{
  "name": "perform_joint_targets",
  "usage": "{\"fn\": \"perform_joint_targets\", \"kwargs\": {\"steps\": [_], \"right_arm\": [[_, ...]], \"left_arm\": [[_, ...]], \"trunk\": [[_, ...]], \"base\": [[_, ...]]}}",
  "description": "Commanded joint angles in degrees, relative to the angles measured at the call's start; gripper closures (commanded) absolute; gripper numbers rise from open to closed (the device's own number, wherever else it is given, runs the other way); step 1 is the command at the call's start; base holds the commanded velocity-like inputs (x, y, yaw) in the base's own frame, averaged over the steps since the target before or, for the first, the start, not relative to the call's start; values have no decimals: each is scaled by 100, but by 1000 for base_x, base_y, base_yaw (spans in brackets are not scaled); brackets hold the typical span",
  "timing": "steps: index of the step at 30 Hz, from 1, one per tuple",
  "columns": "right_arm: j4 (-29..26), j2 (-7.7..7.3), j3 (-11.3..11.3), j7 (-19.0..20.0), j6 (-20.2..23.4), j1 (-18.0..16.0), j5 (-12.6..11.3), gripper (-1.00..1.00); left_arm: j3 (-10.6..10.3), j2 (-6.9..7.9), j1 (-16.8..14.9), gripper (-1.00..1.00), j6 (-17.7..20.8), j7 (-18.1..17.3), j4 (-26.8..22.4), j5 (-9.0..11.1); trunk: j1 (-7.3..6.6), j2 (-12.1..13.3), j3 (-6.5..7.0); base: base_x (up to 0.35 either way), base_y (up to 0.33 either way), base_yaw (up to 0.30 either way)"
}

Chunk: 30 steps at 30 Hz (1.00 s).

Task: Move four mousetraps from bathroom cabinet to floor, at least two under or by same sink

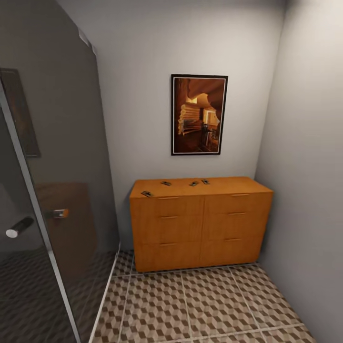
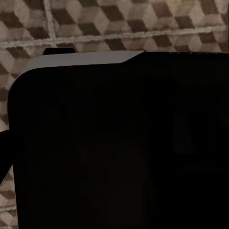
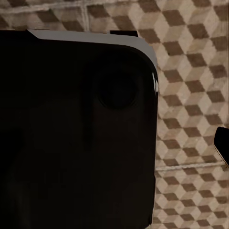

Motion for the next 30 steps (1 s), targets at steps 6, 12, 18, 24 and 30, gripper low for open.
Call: {"fn": "perform_joint_targets", "kwargs": {"steps": [6, 12, 18, 24, 30], "right_arm": [[2, 0, 4, -4, -22, -3, -3, -100], [2, 0, 4, -4, -25, -1, 2, -100], [2, 0, 4, -4, -24, -1, 5, -100], [2, 0, 4, -4, -24, -1, 5, -100], [2, 0, 4, -4, -26, 0, 11, -100]], "left_arm": [[6, 5, 1, -100, -11, -5, -4, 6], [5, 4, 1, -100, -11, -5, -4, 6], [4, 4, 1, -100, -11, -5, -4, 6], [8, 5, 1, -100, -11, -5, -4, 6], [10, 6, 1, -100, -11, -5, -4, 6]], "trunk": [[4, -2, -4], [4, -2, -4], [4, -2, -4], [4, -2, -4], [4, -2, -4]], "base": [[315, 0, -2], [319, 0, -1], [319, 0, 0], [320, 0, 0], [320, 0, 0]]}}
